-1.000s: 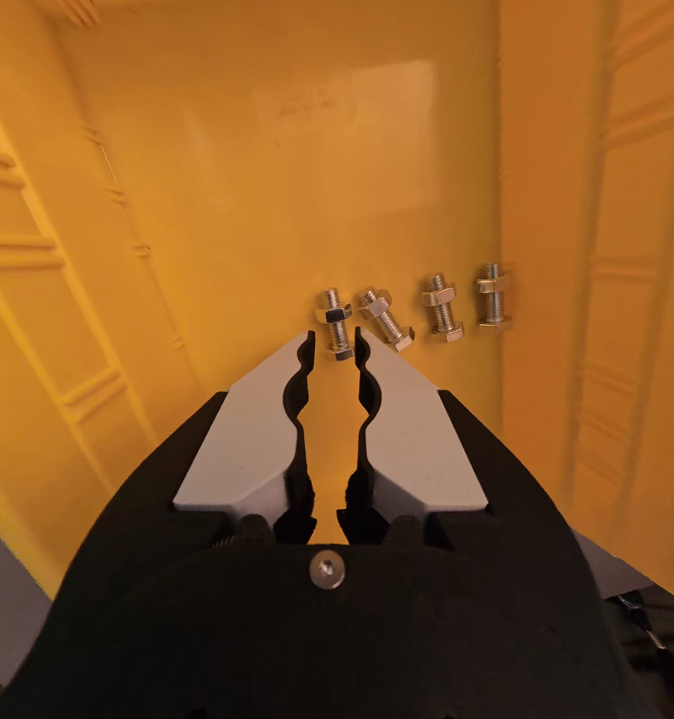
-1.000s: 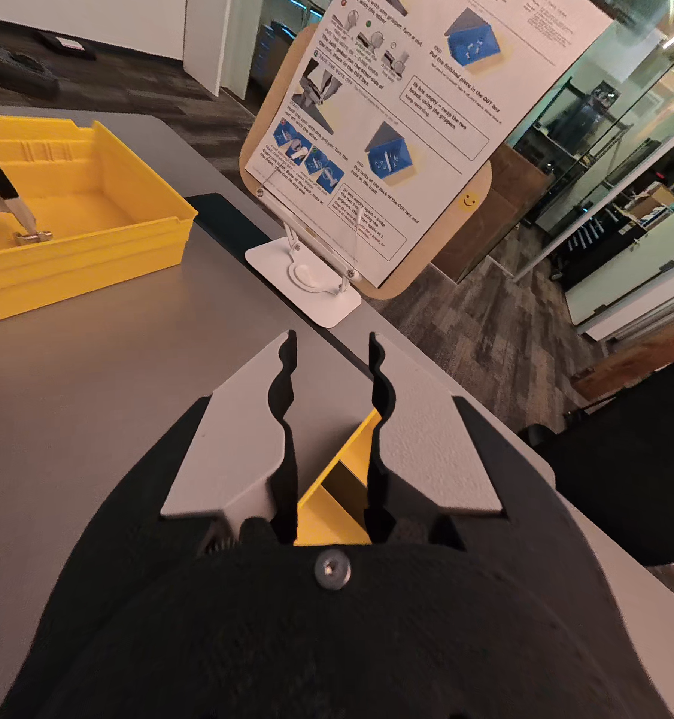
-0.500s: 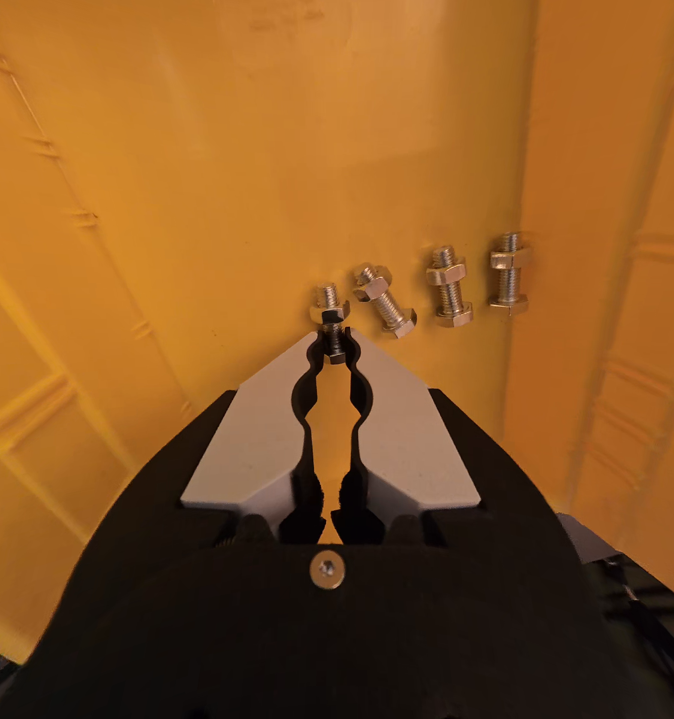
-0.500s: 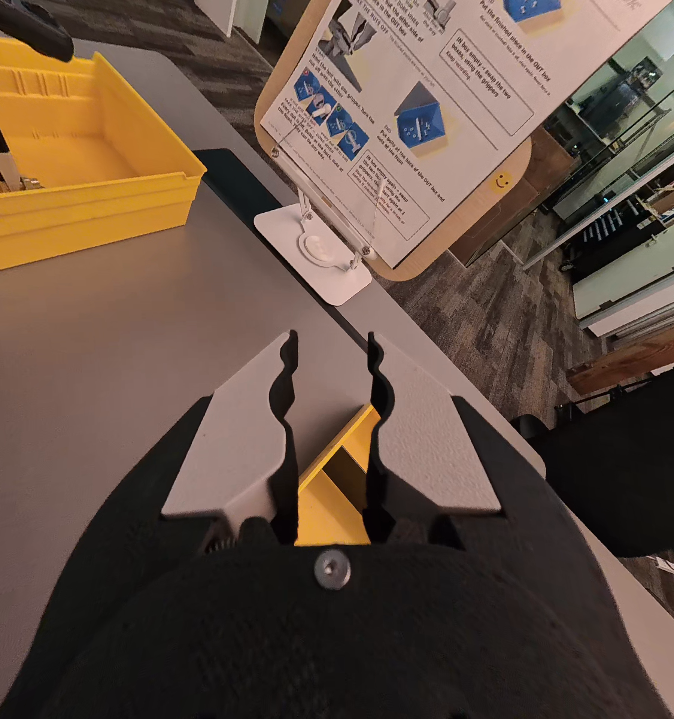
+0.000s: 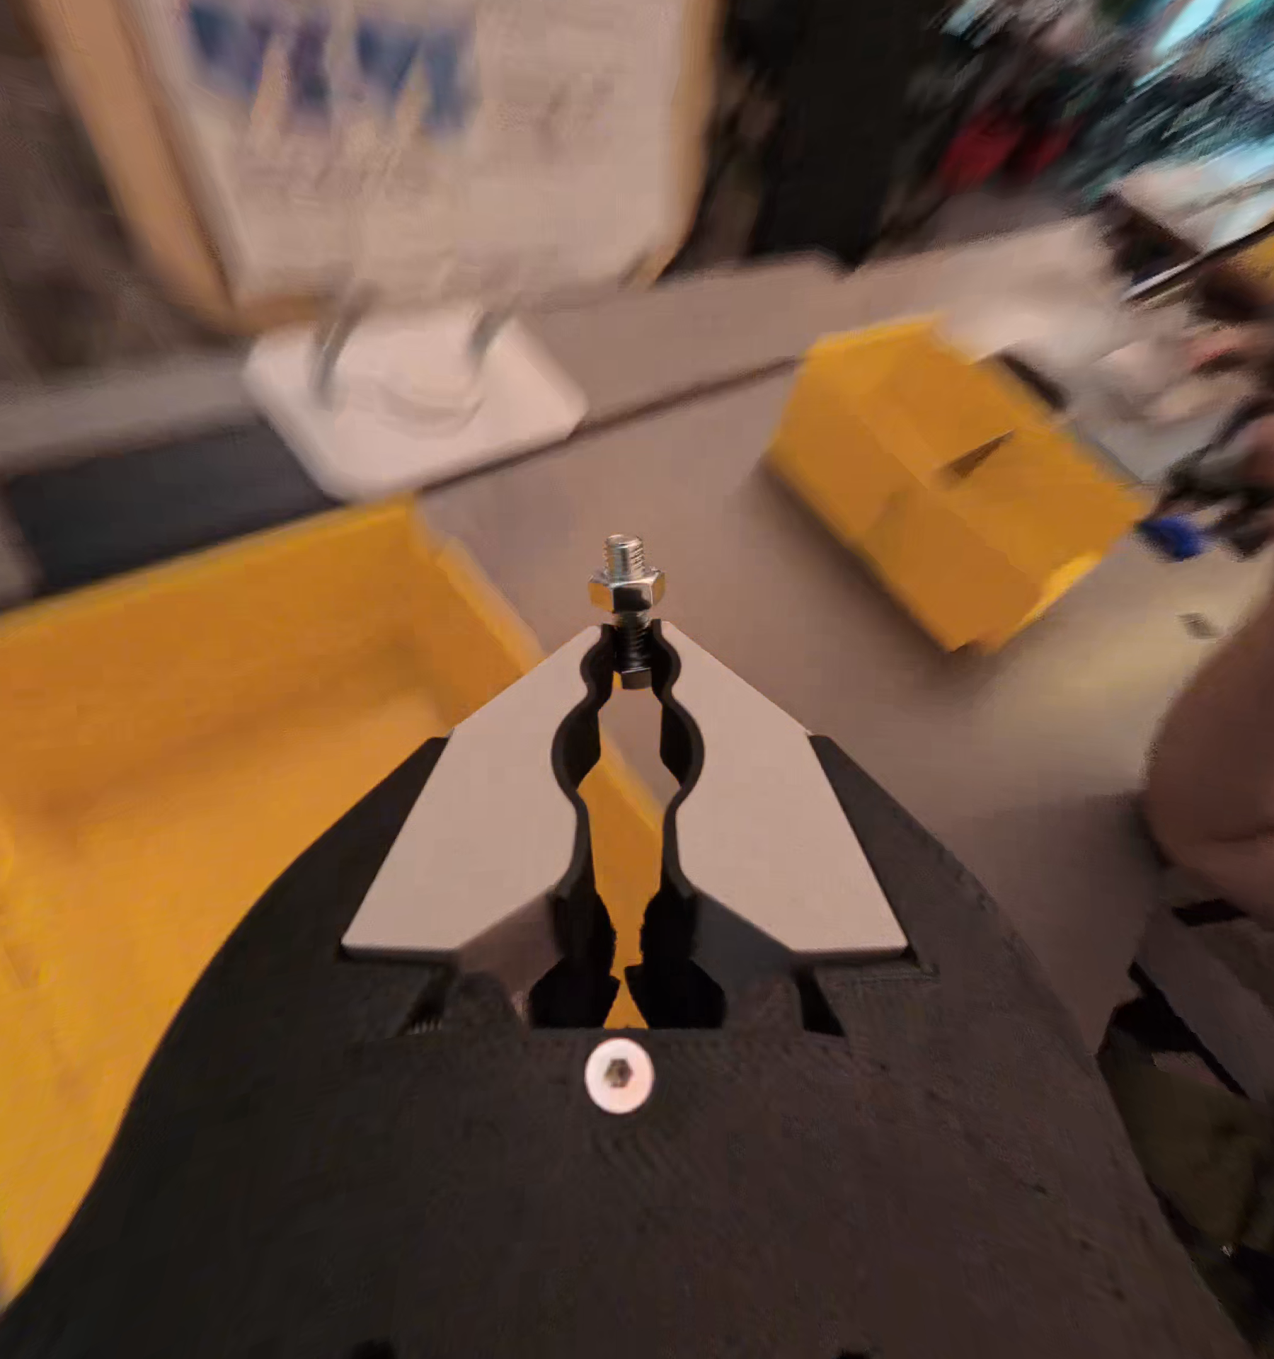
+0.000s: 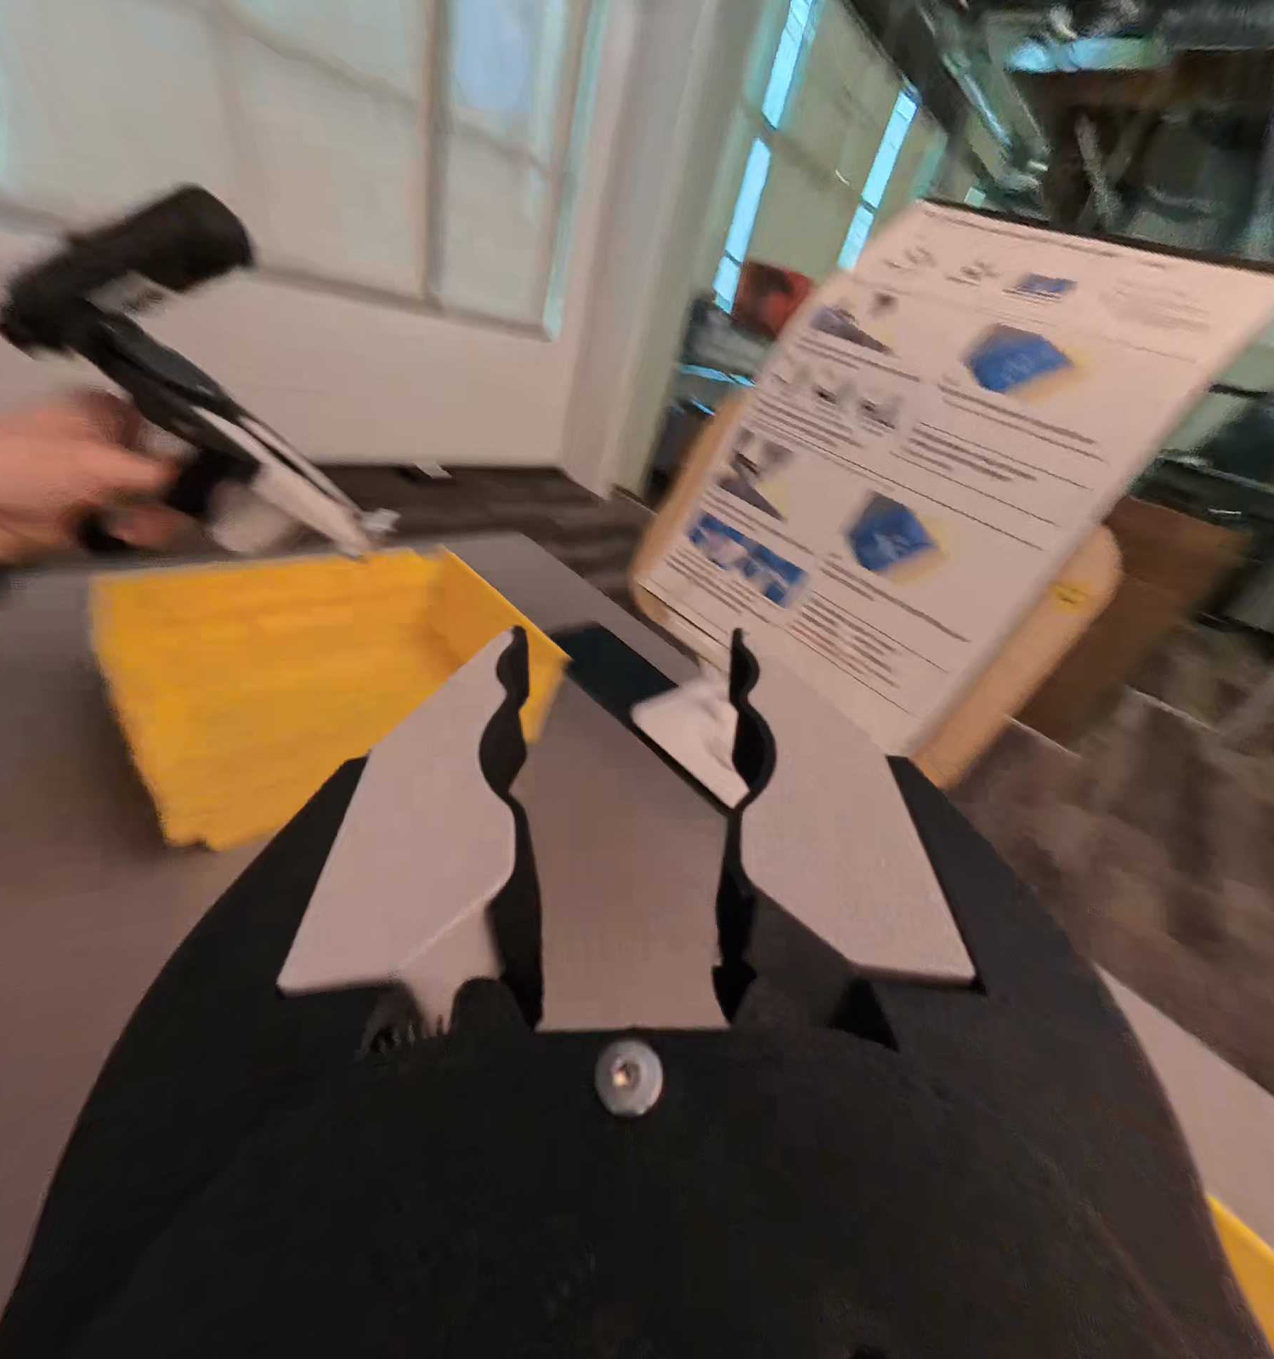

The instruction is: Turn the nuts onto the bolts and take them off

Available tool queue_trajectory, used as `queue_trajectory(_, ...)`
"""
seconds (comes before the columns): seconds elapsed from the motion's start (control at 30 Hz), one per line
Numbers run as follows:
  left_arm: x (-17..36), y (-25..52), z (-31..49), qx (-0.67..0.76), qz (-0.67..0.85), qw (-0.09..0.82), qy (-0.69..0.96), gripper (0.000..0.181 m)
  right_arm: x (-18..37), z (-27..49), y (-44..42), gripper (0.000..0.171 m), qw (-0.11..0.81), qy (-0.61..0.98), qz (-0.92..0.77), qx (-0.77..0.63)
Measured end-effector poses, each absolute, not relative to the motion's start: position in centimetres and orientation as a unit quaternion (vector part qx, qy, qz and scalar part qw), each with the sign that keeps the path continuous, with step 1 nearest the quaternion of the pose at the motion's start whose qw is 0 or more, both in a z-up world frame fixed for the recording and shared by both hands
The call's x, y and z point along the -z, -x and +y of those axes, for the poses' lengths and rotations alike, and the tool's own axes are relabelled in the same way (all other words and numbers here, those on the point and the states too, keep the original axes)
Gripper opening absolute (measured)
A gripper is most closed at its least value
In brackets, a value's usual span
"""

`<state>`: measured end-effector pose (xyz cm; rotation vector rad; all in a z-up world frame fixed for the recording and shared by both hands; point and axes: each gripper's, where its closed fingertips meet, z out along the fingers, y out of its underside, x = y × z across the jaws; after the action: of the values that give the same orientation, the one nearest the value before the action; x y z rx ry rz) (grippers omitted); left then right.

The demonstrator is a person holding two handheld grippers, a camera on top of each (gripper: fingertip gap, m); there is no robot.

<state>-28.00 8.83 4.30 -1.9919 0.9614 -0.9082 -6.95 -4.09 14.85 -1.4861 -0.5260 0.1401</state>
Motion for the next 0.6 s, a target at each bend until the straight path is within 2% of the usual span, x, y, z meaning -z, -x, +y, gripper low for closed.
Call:
queue_trajectory(0.1, -11.1, 22.6, 3.1, 0.451, 0.439, 0.447, 0.636, 0.007, -15.0, -5.0, 11.9, 0.082, 0.692, 0.628, -0.254, -0.248)
queue_trajectory(0.23, -13.6, 17.7, -3.8, 0.513, 0.498, 0.437, 0.546, 0.007, -15.2, -5.2, 14.6, 0.103, 0.678, 0.583, -0.233, -0.382)
queue_trajectory(0.33, -13.6, 16.0, -6.0, 0.501, 0.523, 0.444, 0.528, 0.007, -14.9, -5.3, 15.2, 0.102, 0.674, 0.575, -0.237, -0.398)
queue_trajectory(0.5, -13.8, 15.2, -8.7, 0.515, 0.551, 0.429, 0.498, 0.007, -15.1, -5.2, 14.8, 0.086, 0.686, 0.567, -0.238, -0.389)
queue_trajectory(0.53, -14.0, 15.3, -9.1, 0.524, 0.553, 0.422, 0.492, 0.007, -15.2, -5.2, 14.5, 0.090, 0.685, 0.561, -0.239, -0.399)
queue_trajectory(0.6, -14.8, 15.9, -10.0, 0.555, 0.549, 0.407, 0.475, 0.007, -15.5, -5.3, 13.7, 0.084, 0.671, 0.545, -0.223, -0.450)
